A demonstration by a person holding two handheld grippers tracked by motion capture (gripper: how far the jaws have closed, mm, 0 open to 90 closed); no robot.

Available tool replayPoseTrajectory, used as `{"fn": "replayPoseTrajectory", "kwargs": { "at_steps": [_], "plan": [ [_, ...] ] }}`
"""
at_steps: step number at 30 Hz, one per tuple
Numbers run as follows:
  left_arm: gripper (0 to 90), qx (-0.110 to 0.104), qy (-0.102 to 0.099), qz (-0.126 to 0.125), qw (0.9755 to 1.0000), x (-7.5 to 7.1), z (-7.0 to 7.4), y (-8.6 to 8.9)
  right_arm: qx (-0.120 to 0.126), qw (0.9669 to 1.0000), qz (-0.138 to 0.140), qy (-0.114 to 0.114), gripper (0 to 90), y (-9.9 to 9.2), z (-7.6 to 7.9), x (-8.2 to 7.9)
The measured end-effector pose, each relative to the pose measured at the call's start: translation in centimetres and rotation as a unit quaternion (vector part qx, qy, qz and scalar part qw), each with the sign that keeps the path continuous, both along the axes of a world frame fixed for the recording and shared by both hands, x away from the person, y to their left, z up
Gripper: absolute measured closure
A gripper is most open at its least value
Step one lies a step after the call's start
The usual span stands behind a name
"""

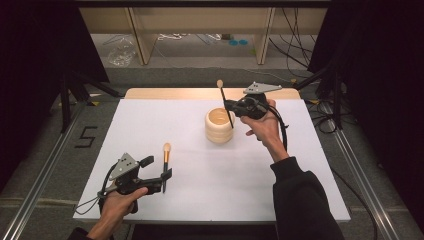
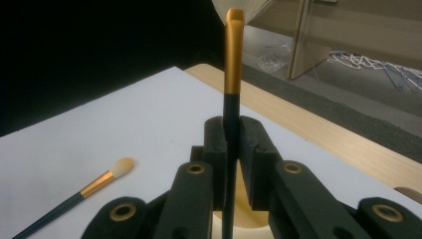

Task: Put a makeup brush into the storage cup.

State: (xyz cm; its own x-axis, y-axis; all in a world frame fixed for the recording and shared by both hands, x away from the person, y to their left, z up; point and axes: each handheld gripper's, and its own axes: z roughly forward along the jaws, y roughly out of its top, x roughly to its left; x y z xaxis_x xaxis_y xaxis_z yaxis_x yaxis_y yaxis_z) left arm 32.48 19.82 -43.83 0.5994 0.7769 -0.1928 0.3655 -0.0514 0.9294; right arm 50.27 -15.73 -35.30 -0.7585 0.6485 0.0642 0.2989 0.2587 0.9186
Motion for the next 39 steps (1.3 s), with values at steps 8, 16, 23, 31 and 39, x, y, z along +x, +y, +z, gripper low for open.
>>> {"fn": "replayPoseTrajectory", "kwargs": {
  "at_steps": [8, 16, 23, 31, 39],
  "plan": [
    [16.0, 0.001, 0.001, 0.0, 1.0, 0.0, 0.0, 0.0, 0.011, 0.9999, -0.005, 0.006, 83.3, 0.2, 0.2, 0.9],
    [16.0, 0.002, -0.003, 0.001, 1.0, 0.1, 0.0, 0.1, 0.018, 0.9996, -0.022, 0.003, 83.3, 0.7, 0.2, 2.0],
    [16.0, 0.004, -0.002, 0.005, 1.0, 0.1, 0.0, 0.1, 0.019, 0.9995, -0.027, 0.001, 83.4, 1.1, -0.1, 2.9],
    [16.0, 0.001, 0.003, 0.002, 1.0, 0.0, 0.0, 0.1, 0.015, 0.9992, -0.037, 0.004, 83.3, 1.5, -0.5, 3.3],
    [16.0, 0.001, 0.003, 0.001, 1.0, 0.0, 0.0, 0.1, 0.016, 0.9989, -0.044, 0.008, 83.3, 2.0, -1.0, 3.7]
  ]
}}
